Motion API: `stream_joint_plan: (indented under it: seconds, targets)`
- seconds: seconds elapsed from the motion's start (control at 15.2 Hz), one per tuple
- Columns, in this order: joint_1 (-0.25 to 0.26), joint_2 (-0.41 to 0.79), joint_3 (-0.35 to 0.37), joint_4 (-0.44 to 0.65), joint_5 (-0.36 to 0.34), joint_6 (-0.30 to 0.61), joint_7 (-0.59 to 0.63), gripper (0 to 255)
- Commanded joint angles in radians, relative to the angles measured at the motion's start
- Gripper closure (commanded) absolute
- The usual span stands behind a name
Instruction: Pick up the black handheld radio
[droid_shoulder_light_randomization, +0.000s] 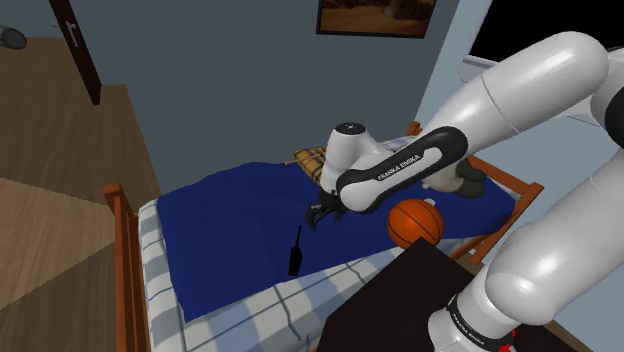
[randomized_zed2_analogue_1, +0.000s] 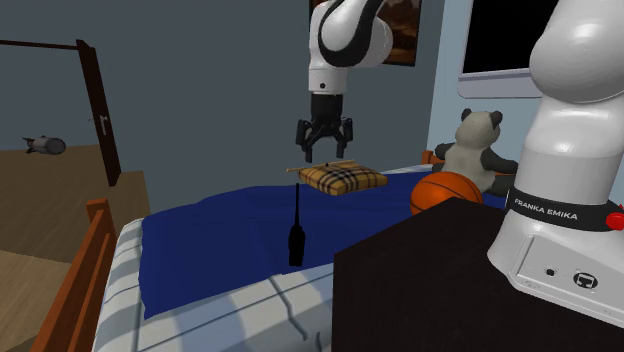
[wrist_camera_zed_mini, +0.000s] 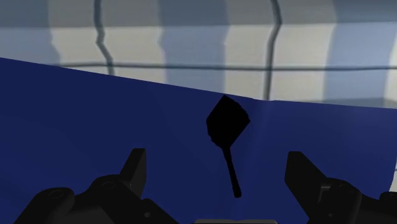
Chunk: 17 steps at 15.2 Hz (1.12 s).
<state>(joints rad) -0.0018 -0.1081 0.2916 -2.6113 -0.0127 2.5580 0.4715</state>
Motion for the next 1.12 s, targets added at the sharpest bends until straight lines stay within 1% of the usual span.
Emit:
stream_joint_plan:
  seconds: [0.0, 0.13, 0.26, 0.4, 0.59, 0.73, 0.92, 1.06]
  targets:
    - [-0.009, 0.088, 0.013, 0.022, -0.060, 0.061, 0.059, 0]
    - [-0.009, 0.180, 0.011, 0.049, -0.141, 0.116, 0.132, 0]
    - [0.005, 0.272, -0.007, 0.084, -0.229, 0.162, 0.211, 0]
    - [0.036, 0.361, -0.042, 0.125, -0.312, 0.200, 0.285, 0]
    - [0.099, 0.491, -0.108, 0.196, -0.405, 0.249, 0.376, 0]
    - [0.143, 0.575, -0.150, 0.249, -0.446, 0.277, 0.421, 0]
    - [0.200, 0.699, -0.202, 0.335, -0.484, 0.311, 0.471, 0]
    - [0.215, 0.734, -0.217, 0.358, -0.492, 0.324, 0.483, 0]
